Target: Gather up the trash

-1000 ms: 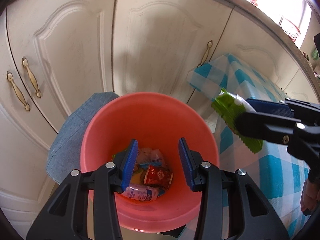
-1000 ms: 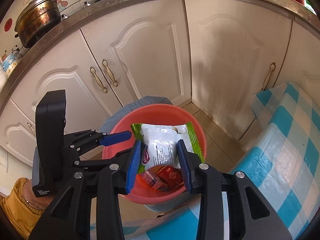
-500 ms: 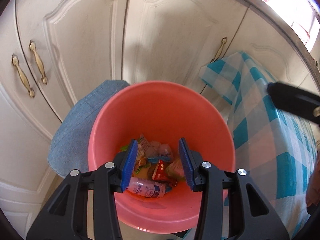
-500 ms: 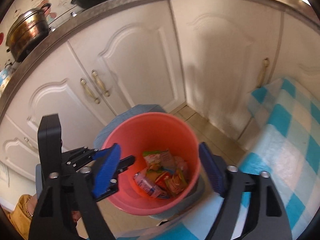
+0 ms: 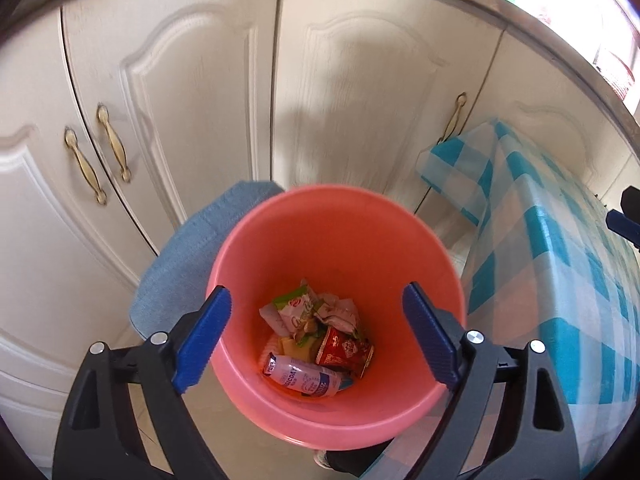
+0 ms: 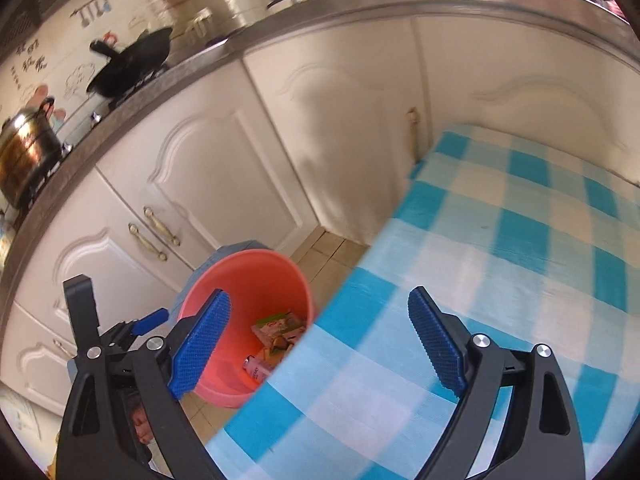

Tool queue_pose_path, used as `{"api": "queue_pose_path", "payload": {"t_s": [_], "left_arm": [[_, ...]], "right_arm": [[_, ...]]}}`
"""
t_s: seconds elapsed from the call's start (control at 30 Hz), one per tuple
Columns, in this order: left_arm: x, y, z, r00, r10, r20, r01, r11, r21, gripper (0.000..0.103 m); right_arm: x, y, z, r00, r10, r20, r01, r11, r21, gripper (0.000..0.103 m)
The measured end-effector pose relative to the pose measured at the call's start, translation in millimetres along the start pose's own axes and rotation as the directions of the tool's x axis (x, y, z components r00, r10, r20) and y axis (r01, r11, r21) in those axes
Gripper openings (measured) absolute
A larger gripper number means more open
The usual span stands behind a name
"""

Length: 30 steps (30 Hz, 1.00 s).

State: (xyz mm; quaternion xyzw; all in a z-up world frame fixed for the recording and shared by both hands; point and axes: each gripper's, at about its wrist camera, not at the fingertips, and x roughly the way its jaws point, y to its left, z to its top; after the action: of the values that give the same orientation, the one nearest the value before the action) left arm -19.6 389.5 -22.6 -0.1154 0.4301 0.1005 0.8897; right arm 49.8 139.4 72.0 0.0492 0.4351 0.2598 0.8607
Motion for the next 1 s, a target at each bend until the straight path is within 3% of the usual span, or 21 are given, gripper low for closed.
{"api": "queue_pose_path", "payload": {"t_s": [0.4,0.47,0.63,1.0], "left_arm": [[-64.9,-64.0,13.6,0.991,-0.049,0.125,0.033,0.992,0.125,0.09],[-72.9,-75.7,13.5,0.988,-0.071,0.136,0.052,0.989,0.142,0.095],[-93.6,-114.7,9.5,0.975,-0.147,0.168,0.112,0.973,0.2,0.099],[-118.7,-199.2,-3.6,0.951,-0.279,0.13,0.229,0.924,0.307,0.099]], "right_arm": [[-63.5,-60.9,-31.7,0.985,-0.158,0.065,0.151,0.983,0.101,0.092],[-75.7,-71.7,-38.6,0.979,-0.187,0.078,0.178,0.977,0.118,0.092],[-111.5,-98.7,-56.9,0.954,-0.274,0.12,0.254,0.954,0.16,0.092],[-180.2,-147.2,-95.3,0.881,-0.438,0.18,0.387,0.885,0.26,0.093]]}}
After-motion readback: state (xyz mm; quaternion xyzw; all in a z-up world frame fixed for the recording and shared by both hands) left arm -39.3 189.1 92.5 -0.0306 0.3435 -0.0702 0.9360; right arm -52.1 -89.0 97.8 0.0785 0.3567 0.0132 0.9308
